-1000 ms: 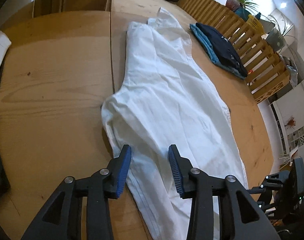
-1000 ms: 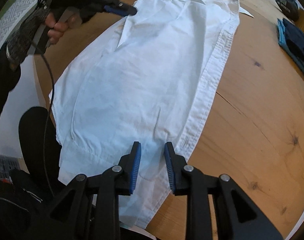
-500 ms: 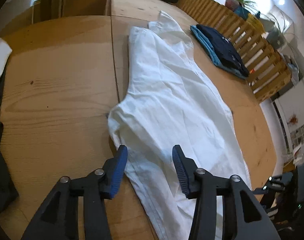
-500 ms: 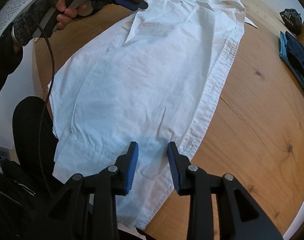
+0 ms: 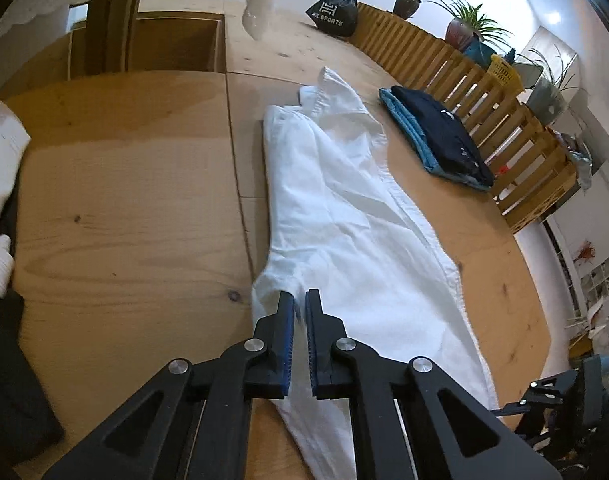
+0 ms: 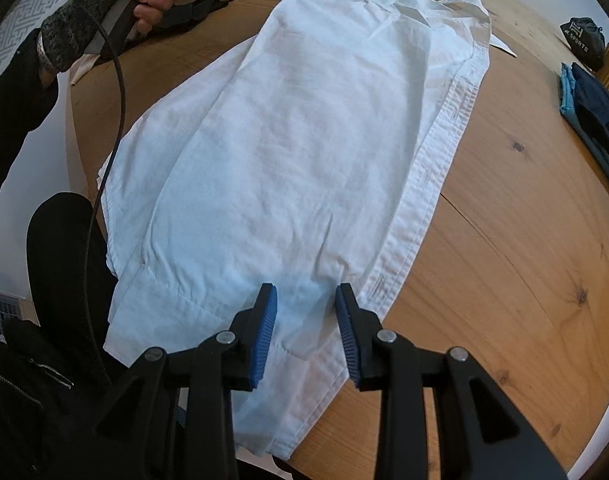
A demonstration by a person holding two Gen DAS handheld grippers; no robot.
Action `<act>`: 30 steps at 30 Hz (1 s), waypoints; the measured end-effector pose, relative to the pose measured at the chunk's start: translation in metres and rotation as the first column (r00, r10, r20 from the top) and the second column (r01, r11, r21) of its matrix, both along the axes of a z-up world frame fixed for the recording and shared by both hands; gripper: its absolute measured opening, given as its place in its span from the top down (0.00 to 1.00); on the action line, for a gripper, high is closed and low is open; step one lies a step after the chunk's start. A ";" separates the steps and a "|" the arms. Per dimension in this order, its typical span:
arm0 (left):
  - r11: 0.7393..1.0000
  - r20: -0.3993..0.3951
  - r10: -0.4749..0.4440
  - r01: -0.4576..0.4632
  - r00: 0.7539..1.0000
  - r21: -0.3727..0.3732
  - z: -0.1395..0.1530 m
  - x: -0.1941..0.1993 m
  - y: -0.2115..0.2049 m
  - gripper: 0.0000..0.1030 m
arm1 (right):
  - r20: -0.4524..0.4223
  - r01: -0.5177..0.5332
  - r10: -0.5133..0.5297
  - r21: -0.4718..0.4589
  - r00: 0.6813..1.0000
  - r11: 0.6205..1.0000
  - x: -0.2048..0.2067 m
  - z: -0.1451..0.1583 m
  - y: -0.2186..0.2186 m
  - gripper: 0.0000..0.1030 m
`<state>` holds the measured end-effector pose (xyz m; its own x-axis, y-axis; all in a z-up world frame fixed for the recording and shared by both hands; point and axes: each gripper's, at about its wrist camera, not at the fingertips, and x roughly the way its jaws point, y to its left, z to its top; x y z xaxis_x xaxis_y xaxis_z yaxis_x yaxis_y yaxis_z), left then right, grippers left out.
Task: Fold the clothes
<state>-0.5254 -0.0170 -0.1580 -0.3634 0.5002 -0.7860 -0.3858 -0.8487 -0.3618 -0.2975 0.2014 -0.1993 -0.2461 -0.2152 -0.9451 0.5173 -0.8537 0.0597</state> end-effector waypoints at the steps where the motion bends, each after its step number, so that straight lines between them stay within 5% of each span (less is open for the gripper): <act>1: 1.000 0.008 0.011 -0.011 1.000 -0.015 -0.004 -0.004 -0.002 0.95 | -0.002 0.000 0.000 0.002 1.000 1.000 0.002 0.000 -0.001 0.70; 4: 0.999 0.064 0.008 -0.006 0.998 -0.039 -0.019 -0.011 -0.001 0.89 | -0.006 -0.002 0.002 0.014 1.000 1.000 0.002 0.000 -0.003 0.70; 7: 0.996 0.069 -0.016 0.022 0.997 -0.089 -0.015 -0.003 -0.004 0.70 | 0.000 -0.006 0.006 0.029 1.000 1.000 0.001 0.001 -0.004 0.70; 10: 0.994 0.021 -0.064 0.066 0.998 -0.091 0.005 0.024 -0.012 0.70 | 0.052 0.012 -0.014 0.025 0.999 1.000 -0.010 0.011 -0.002 0.70; 13: 0.984 -0.009 -0.162 0.161 0.987 -0.080 0.018 0.059 -0.004 0.69 | -0.011 0.017 -0.017 0.002 1.000 1.000 -0.030 0.040 -0.009 0.70; 17: 0.957 -0.040 -0.237 0.226 0.971 -0.182 0.014 0.084 0.011 0.69 | -0.013 -0.010 0.009 -0.092 1.000 0.996 -0.073 0.062 -0.049 0.55; 24: 0.971 -0.048 -0.184 0.174 0.982 -0.165 0.010 0.084 -0.020 0.69 | -0.060 -0.008 0.011 0.040 0.998 0.999 -0.146 0.033 -0.117 0.55; 27: 0.967 -0.044 -0.189 0.178 0.981 -0.180 0.007 0.085 -0.025 0.69 | -0.002 0.001 -0.001 0.019 1.000 1.000 -0.172 0.024 -0.121 0.55; 29: 0.961 -0.043 -0.203 0.191 0.978 -0.200 0.004 0.086 -0.026 0.68 | 0.007 -0.002 0.001 0.044 1.000 0.999 -0.178 0.020 -0.126 0.65; 30: 0.958 -0.042 -0.211 0.198 0.977 -0.207 0.003 0.087 -0.025 0.65 | 0.009 -0.004 0.003 0.060 1.000 0.998 -0.179 0.019 -0.129 0.82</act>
<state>-0.4380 -0.0424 -0.1554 -0.3212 0.4039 -0.8565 -0.5754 -0.8016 -0.1623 -0.4768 0.0723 -0.1808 -0.2368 -0.1585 -0.9585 0.5200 -0.8541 0.0127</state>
